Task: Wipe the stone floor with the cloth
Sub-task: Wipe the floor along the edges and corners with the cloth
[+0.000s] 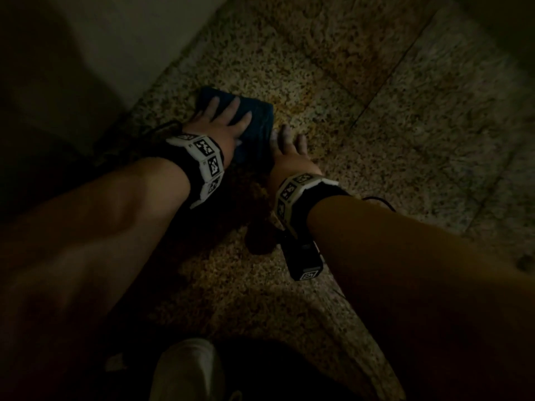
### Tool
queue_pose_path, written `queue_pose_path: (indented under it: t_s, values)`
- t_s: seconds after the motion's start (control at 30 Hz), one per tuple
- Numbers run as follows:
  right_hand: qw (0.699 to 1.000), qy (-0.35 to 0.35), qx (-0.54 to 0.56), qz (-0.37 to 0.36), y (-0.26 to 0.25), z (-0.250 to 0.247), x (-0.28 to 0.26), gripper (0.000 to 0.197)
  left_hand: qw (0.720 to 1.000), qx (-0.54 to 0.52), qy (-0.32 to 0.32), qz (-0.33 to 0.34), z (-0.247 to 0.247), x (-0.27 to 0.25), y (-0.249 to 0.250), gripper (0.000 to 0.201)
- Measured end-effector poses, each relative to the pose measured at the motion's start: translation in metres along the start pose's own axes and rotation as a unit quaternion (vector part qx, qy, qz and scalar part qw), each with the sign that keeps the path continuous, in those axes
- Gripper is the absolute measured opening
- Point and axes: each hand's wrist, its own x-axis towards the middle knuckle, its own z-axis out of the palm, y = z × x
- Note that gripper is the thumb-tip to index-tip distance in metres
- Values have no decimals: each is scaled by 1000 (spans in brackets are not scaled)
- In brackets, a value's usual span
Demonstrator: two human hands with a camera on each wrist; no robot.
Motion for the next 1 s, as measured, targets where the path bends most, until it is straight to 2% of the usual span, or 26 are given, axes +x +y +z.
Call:
queue_pose_path:
  t_s: [0.13,0.37,0.6,0.7,0.8,0.87,1.0]
  values:
    - [1000,-2,-4,5,0,0,2,91,1000,2,8,11,6,0,-4,58]
    - [1000,12,-10,-3,4,1,5,86,999,23,-35,3,30,-34,-26,56]
    - [999,24,-28,-1,1,3,4,91,996,3,-79,-46,51,-64,-75,64]
    - [999,31,-27,-3,2,2,4,90,998,29,-59,-26,52,-58,-80,65]
    - [999,31,-28,-5,0,5,4,89,999,-10,-52,-14,46,-41,-95,69]
    - [999,30,-30,-3,-1,5,3,89,999,-1,-36,-8,37,-24,-100,72]
    - [999,30,-20,-1,0,5,5,85,1000,-4,0,-18,8,-1,-87,64]
